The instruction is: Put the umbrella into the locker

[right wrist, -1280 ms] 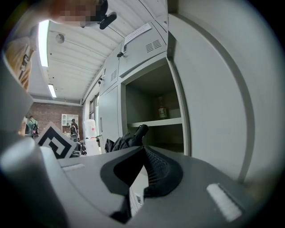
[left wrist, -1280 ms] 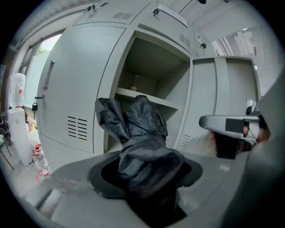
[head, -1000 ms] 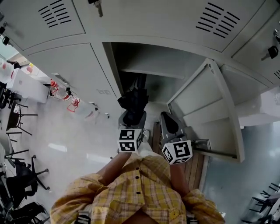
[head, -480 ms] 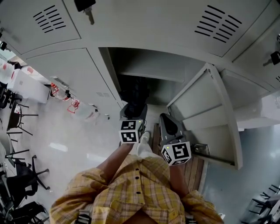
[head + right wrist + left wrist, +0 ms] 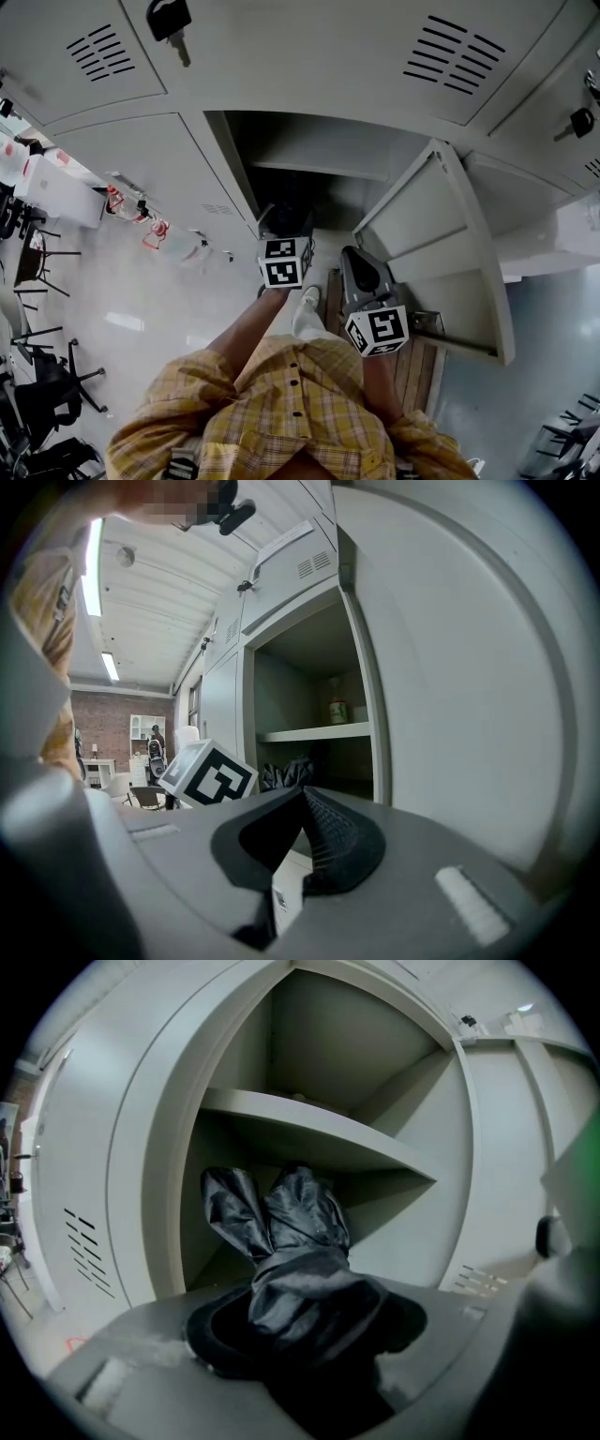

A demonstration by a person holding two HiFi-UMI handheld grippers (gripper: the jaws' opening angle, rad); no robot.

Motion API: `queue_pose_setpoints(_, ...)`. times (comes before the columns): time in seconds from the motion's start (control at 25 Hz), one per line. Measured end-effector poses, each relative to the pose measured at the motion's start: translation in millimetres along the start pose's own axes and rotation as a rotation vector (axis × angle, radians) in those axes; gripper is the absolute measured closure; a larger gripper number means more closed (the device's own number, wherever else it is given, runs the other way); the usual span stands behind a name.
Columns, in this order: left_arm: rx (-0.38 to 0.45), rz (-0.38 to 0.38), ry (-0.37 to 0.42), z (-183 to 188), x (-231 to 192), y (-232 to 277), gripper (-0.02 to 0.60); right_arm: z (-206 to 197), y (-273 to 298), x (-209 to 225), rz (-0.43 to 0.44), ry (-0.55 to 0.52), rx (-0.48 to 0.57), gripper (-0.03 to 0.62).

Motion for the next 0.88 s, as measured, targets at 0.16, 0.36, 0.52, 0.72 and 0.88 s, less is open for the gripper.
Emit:
queue_pose_setpoints(0.16, 0.012, 0.016, 0.019, 7, -1, 10, 0.308, -3, 1, -1, 0.001, 0.001, -0.007, 0.605)
queue_pose_setpoints(0.36, 0.048, 0.033, 0.045, 16, -4, 25, 0.307, -6, 3, -1, -0.001, 0.004, -0.014, 0.605)
queue_pose_setpoints(0.52, 0.074, 0.045, 0.070, 21, -6, 32, 0.304, -5, 4, -1, 0.000, 0.000, -0.017, 0.605)
queue_pose_setpoints(0.72, 0.106, 0.058, 0.093, 26, -7, 42, 0.301, -5, 6, -1, 0.001, -0.004, -0.020, 0.605)
queue_pose_setpoints(0.88, 0.117, 0.063, 0.099, 30, -8, 48, 0.296, -6, 6, -1, 0.002, -0.003, -0.022, 0.605)
Point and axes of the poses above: the fingertips, and each gripper's own axes: y forward along the fingers, x to its right, z out of its top, the point moved 4 cm from there along -y, backward along the fingers, and after that the axes turned 12 degrees about -x, right-handed, at the moved point
